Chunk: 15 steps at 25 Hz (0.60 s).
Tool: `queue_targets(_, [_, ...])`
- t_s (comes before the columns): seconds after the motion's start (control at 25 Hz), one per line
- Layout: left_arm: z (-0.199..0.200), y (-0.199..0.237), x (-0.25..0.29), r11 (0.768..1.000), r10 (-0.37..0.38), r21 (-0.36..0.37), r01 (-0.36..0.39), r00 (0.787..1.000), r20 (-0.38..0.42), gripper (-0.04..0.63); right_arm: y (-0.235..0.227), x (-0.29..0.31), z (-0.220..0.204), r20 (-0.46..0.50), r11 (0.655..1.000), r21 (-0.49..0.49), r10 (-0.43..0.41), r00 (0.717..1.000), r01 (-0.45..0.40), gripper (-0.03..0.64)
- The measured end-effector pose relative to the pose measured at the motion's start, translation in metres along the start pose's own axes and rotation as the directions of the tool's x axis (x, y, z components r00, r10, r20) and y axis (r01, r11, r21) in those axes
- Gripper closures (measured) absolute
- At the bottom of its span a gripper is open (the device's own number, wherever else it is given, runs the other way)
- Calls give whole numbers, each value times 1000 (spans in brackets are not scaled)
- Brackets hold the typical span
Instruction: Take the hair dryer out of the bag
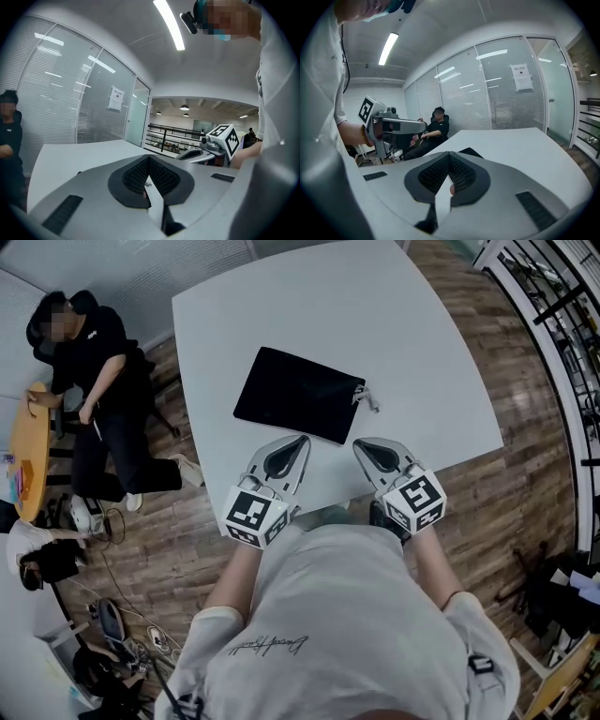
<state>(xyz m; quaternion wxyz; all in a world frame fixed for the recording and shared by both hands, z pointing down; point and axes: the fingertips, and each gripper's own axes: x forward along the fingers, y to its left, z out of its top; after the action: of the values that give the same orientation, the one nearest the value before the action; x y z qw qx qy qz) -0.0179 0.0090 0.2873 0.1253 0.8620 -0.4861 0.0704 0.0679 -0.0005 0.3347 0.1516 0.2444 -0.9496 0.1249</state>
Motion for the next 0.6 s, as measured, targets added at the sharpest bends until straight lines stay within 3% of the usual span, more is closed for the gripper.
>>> queue_targets(0.32, [-2,19,5,1000,-7,-15,7,999,-33,583,-6,18,0,-22,1000,8,-5,1000,5,592])
queue_targets(0.6, [-11,36,13,1000,-19,-16,18,998,-60,584,-30,23,-12,-74,998,-2,-60,995,60,592])
